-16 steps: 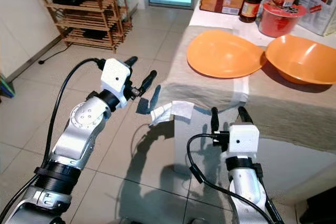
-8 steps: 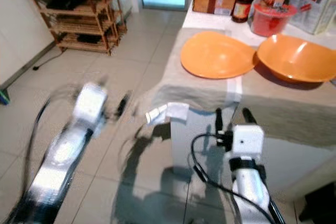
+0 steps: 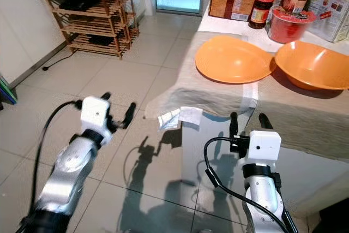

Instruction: Setting the table

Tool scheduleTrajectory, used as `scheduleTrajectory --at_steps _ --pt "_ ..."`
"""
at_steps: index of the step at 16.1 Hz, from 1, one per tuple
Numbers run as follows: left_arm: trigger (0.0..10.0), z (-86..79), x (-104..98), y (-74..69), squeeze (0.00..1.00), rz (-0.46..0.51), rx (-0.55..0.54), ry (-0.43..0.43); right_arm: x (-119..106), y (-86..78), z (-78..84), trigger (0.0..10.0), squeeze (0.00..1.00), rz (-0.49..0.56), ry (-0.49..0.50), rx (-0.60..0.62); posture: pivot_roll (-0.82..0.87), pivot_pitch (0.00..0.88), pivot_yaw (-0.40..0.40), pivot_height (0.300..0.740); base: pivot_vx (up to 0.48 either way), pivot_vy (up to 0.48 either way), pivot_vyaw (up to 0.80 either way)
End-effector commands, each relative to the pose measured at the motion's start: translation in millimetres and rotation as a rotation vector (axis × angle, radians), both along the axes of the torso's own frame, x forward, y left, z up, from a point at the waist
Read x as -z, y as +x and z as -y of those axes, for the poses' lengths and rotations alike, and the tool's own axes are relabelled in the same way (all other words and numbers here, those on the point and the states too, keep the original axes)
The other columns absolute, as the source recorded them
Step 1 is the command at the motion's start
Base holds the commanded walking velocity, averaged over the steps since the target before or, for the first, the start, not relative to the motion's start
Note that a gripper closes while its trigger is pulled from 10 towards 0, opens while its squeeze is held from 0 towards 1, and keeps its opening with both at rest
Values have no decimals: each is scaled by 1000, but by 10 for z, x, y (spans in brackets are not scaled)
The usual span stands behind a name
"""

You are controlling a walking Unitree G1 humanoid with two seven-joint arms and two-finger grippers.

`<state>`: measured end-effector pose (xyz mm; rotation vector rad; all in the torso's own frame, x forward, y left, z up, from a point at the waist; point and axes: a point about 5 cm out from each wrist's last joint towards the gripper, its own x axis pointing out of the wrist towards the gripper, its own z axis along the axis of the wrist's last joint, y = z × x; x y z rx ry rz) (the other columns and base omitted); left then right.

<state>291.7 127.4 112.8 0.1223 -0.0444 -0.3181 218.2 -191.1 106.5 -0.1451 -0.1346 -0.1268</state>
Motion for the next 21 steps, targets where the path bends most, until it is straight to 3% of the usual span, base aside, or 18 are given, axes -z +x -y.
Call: scheduleTrajectory --at_steps 1,5,9,15,21 --pt "10000 80 -101 46 0 32 37 -2 -11 12 10 10000 0 9 -4 1 -80 0 66 740 0 -480 0" --pt "10000 123 -159 128 0 50 69 15 -16 23 -1 10000 0 12 -11 2 -89 0 74 740 0 -472 0" --pt "10000 179 -203 154 0 54 89 -6 -15 20 5 10000 0 6 -22 10 -94 4 77 740 0 -466 -619" --pt "10000 175 -226 232 0 38 55 -36 -38 21 -17 10000 0 13 -32 -6 -96 15 72 740 0 -459 0" --pt "10000 -278 -86 267 0 -64 -214 -102 -4 38 -74 10000 0 -18 -30 -79 -83 14 56 740 107 -114 0"
